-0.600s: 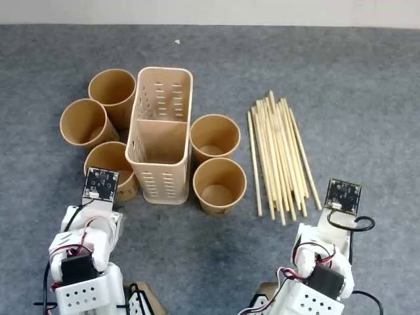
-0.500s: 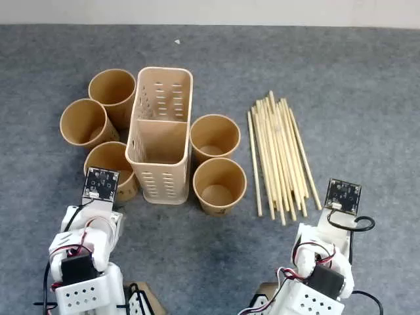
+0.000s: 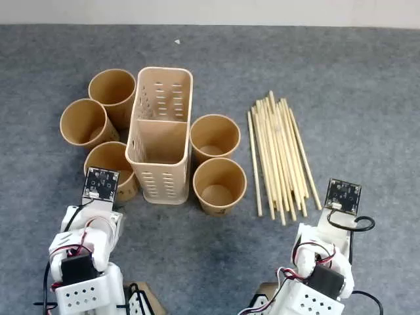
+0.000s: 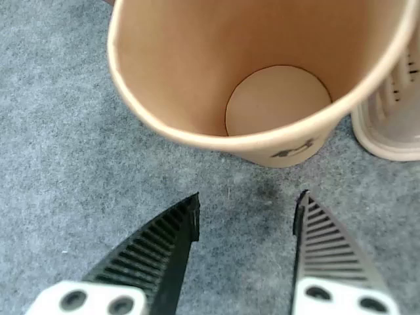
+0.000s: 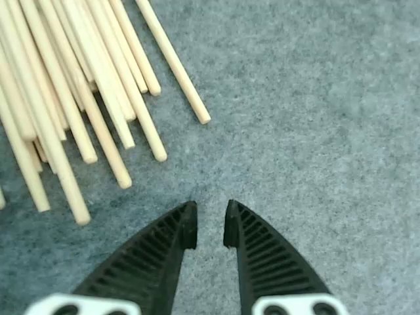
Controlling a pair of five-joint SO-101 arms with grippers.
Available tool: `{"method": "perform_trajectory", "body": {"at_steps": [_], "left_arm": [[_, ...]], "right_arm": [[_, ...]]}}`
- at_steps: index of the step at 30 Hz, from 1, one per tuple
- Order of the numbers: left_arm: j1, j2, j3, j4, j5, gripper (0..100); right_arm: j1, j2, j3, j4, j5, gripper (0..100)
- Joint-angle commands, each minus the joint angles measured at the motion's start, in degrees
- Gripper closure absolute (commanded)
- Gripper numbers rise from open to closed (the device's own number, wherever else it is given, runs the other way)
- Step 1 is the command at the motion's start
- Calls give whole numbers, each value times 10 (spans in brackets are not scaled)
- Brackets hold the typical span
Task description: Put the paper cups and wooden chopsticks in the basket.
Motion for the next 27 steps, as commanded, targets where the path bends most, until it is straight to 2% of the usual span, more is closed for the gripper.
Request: {"method": "perform_trajectory", "body": {"at_steps": [1,16,20,24,27], "left_arm": [[2,0,10,-10,-6,745],[2,0,10,-9,-6,745],[3,0,10,26,-6,745],[5,-1,10,102,-6,745],[6,-3,10,113,-6,745]], "right_arm": [[7,0,89,2,2,914],[7,0,89,2,4,914],[7,0,89,2,4,914],[7,0,89,2,4,914],[7,0,89,2,4,914]]}}
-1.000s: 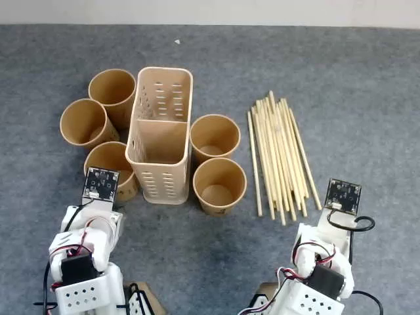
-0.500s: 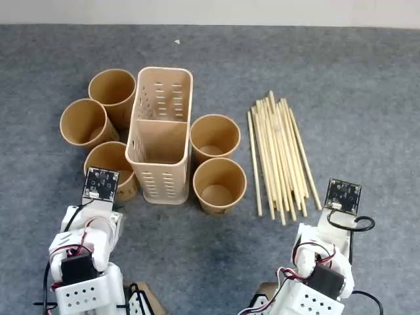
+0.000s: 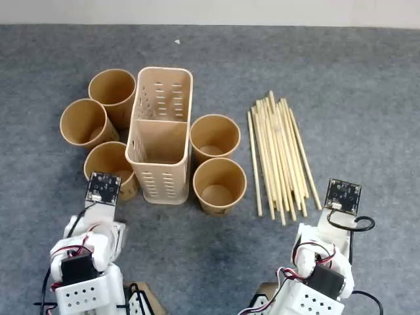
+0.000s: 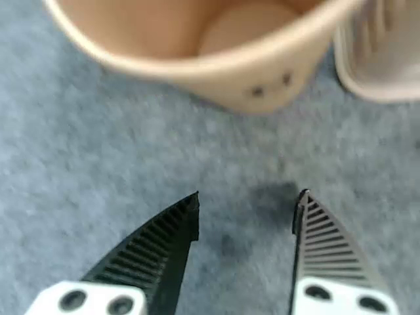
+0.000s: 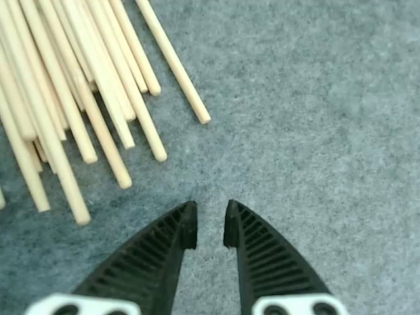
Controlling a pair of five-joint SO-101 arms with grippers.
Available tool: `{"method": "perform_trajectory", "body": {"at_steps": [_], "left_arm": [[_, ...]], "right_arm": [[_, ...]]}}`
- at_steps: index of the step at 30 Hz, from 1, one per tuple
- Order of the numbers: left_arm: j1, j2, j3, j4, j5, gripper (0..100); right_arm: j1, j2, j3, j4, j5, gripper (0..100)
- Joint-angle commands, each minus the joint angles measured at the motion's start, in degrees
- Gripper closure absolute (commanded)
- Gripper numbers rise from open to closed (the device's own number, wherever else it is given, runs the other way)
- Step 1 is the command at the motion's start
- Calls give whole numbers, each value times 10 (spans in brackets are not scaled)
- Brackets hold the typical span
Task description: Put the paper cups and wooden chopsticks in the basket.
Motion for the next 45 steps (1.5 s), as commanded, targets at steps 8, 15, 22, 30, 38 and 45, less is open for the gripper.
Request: {"method": "perform_trajectory", "body": {"at_steps": [8,15,22,30,38,45], "left_arm": [[3,-3,10,12,-6,746],[-14,-3,8,-77,-7,745],[-123,-2,-126,-119,-2,744],[-175,26,-407,-13,38,678],[-131,346,-682,95,39,719],[-48,631,-931,206,81,719]], "right_arm": [[2,-4,87,-2,4,913],[-14,-5,86,-57,133,910],[-43,-2,-13,-75,77,910],[-166,15,-214,1,37,910],[-255,322,-433,10,2,882],[-366,544,-611,11,-50,759]]}}
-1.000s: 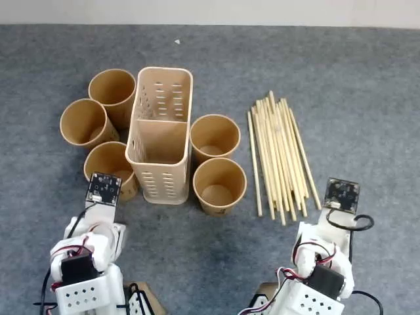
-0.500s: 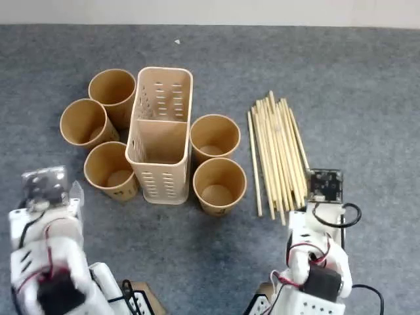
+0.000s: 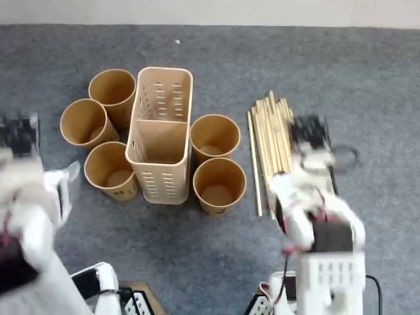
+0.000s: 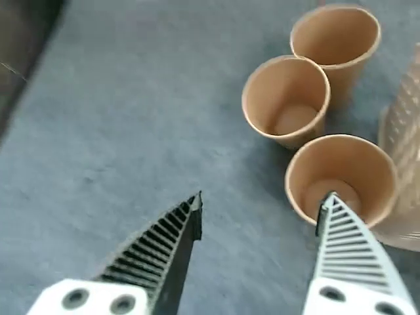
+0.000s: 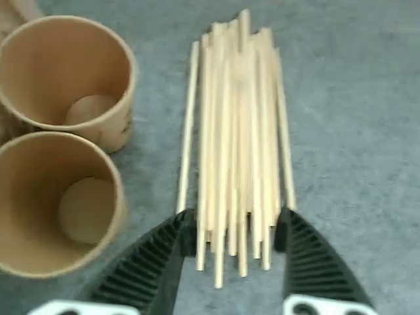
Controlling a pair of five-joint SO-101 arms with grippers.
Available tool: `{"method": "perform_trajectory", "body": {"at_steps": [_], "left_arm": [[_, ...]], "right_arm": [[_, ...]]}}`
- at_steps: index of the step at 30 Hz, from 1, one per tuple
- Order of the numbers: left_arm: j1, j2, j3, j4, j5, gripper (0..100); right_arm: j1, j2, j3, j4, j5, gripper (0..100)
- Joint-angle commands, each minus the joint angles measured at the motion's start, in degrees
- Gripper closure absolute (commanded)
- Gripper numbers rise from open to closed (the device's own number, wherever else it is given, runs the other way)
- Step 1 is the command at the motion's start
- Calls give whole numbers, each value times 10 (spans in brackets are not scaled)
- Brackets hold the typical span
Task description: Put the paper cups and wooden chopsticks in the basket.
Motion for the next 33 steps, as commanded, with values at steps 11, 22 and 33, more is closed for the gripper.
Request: {"method": "perform_trajectory", "body": {"at_steps": [11,22,33], "left_arm": [[73,326,-177,48,53,719],[71,335,-124,26,52,719],[73,336,-39,-19,49,720]], "right_arm": [[-102,94,-19,-39,-128,759],[-148,95,124,-176,-129,759],[-147,95,198,-242,-124,759]]}}
